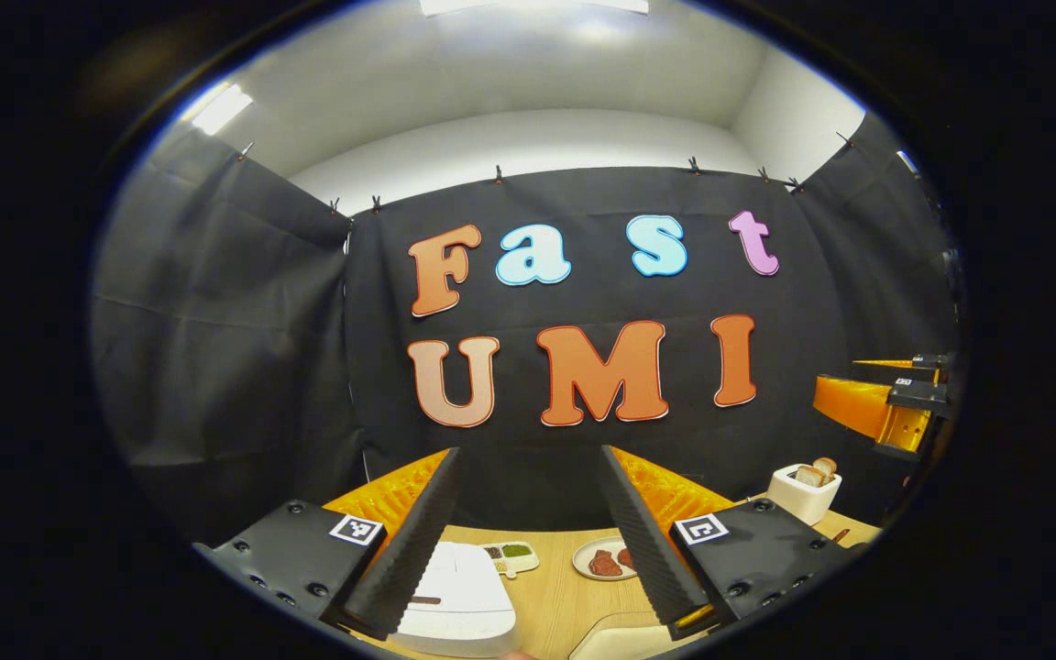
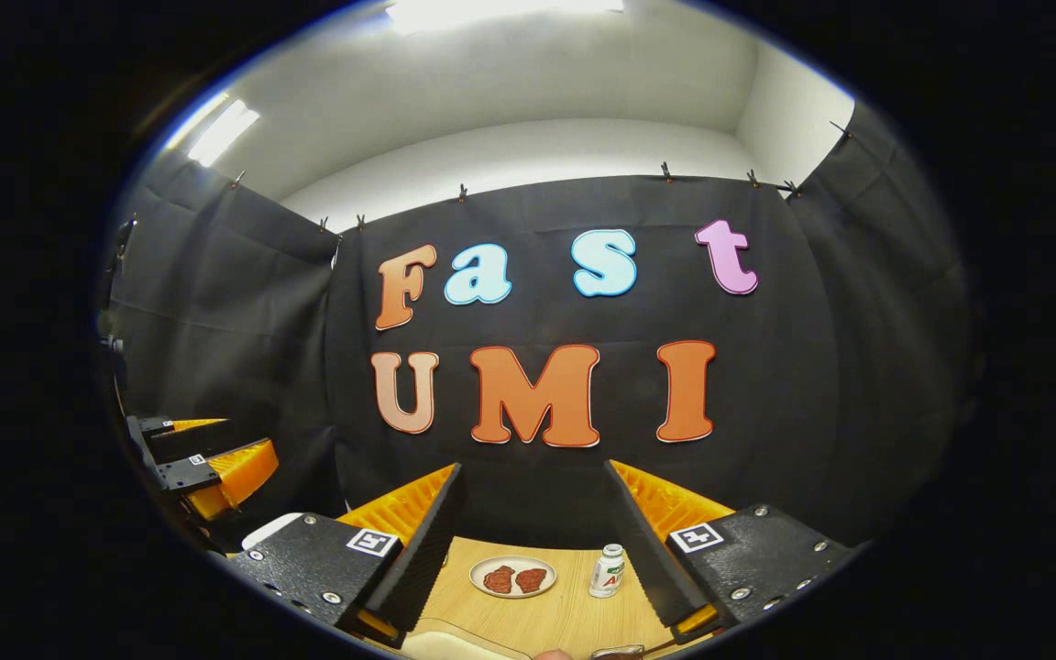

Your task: Close the left gripper, press the button to open the rice cooker; take a wooden spoon from the chopstick holder with the right hand, scoop a spoonful of rice and pour it into the rice cooker, then put the wooden spoon back into the chopstick holder.

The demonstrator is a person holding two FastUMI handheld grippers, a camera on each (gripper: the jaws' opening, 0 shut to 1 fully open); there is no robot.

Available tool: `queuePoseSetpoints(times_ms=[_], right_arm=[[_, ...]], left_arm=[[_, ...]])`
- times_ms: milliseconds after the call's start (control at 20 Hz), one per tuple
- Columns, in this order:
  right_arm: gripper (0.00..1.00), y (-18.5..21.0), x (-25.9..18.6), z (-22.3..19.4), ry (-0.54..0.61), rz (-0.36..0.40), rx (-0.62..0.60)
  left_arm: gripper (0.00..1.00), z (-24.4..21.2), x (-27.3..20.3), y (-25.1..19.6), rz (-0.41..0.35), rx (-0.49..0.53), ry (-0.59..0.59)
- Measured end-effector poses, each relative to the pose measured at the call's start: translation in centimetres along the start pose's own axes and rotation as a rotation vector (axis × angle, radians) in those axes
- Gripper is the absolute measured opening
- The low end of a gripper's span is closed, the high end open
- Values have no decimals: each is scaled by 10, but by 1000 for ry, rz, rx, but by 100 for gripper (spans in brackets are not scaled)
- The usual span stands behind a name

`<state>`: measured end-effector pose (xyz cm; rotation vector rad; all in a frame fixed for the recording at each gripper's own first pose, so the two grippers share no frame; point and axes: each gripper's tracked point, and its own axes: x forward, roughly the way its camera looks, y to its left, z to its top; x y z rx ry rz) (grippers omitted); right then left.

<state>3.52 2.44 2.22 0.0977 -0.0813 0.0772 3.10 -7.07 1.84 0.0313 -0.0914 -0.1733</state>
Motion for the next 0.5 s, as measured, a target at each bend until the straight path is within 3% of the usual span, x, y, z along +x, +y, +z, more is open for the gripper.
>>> queuePoseSetpoints(times_ms=[500], right_arm=[[92, 2, -3, 0, -4, 14, 7]], left_arm=[[100, 0, -3, 3, -22, -24, 6]])
